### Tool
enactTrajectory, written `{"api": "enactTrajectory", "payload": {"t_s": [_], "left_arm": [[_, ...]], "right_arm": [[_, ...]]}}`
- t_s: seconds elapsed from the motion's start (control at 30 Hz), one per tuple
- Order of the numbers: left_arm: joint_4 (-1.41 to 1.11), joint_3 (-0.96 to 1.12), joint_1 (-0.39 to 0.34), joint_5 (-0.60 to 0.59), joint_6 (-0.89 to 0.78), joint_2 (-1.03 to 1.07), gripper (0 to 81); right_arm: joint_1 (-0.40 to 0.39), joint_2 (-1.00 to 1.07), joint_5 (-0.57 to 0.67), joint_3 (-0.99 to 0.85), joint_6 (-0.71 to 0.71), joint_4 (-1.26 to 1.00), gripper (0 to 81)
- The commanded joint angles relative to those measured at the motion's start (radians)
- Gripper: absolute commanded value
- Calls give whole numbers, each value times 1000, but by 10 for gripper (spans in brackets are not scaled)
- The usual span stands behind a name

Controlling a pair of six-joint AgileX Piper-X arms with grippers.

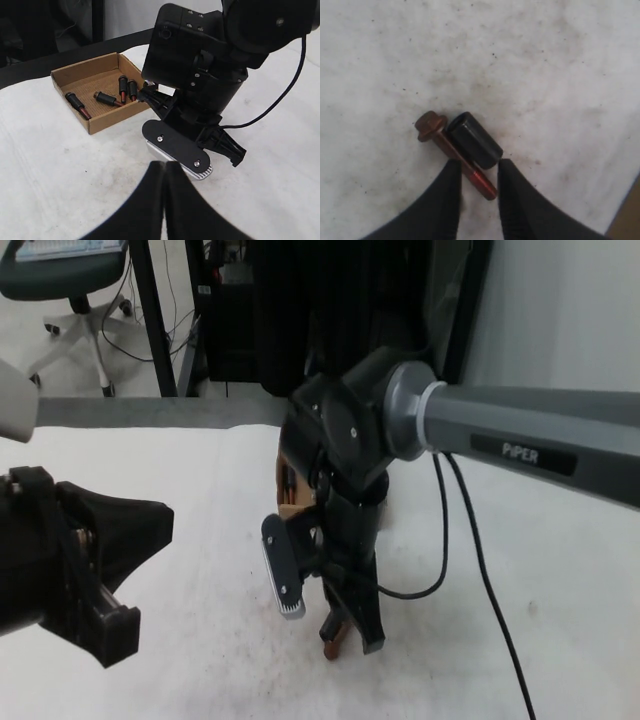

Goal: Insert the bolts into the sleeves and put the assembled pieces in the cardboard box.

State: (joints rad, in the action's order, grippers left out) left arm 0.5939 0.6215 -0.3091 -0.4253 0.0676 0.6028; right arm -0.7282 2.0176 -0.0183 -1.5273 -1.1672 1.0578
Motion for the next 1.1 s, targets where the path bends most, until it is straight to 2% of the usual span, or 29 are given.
{"api": "enactTrajectory", "payload": {"t_s": [0.0,0.57,1.07], "left_arm": [[-3,3,1,2,1,-9,3],[-3,3,1,2,1,-9,3],[-1,3,1,-2,1,-9,3]], "right_arm": [[8,3,18,-1,-8,4,246],[10,2,40,16,-6,40,246],[36,2,18,69,-45,-75,246]]}}
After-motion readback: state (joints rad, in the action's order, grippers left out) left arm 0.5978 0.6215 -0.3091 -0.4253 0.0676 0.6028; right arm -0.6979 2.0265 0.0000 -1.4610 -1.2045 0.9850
